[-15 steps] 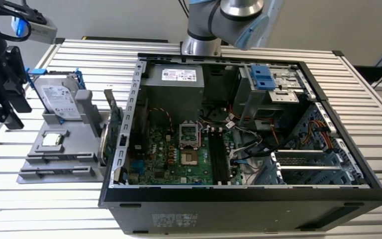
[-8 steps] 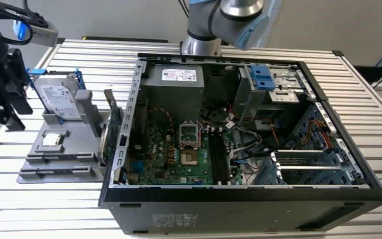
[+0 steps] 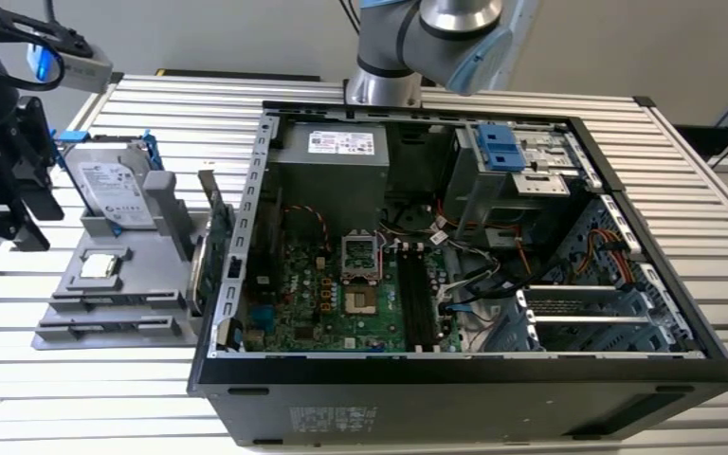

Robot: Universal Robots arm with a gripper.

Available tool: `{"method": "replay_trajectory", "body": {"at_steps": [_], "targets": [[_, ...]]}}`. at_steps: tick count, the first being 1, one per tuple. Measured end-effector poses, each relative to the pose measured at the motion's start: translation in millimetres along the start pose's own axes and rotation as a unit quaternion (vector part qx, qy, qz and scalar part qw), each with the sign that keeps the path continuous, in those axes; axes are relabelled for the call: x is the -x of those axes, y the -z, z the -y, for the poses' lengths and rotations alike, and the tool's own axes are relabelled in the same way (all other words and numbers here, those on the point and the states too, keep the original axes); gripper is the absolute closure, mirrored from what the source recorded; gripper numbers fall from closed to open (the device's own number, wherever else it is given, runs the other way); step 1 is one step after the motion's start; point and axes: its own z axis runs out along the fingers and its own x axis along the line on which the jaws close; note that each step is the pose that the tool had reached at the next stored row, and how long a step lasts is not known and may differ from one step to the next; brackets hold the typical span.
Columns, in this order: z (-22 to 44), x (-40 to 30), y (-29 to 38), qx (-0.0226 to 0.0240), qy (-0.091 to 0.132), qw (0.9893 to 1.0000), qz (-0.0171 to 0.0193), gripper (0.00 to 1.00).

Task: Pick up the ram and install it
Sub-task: 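Pick up the ram and move it above insertion slot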

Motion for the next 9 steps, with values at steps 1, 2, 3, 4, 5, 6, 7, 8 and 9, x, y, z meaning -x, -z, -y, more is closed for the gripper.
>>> {"method": "replay_trajectory", "body": {"at_steps": [1,2,3,4,5,6,7,8,9], "targets": [[0.0,0.0,-0.4,0.0,0.0,1.0,0.0,1.0],[0.0,0.0,-0.8,0.0,0.0,1.0,0.0,1.0],[0.0,0.0,-1.3,0.0,0.0,1.0,-0.0001,1.0],[0.0,0.0,-1.7,0.0,0.0,1.0,-0.0001,1.0],[-0.1,0.0,-2.1,0.0,0.0,1.0,-0.0001,1.0],[-0.1,0.0,-2.4,0.0,0.0,1.0,-0.0002,1.0],[-0.1,0.0,-2.8,0.0,0.0,1.0,-0.0002,1.0],[-0.1,0.0,-3.2,0.0,0.0,1.0,-0.0002,1.0],[-0.1,0.0,-3.6,0.0,0.0,1.0,-0.0003,1.0]]}}
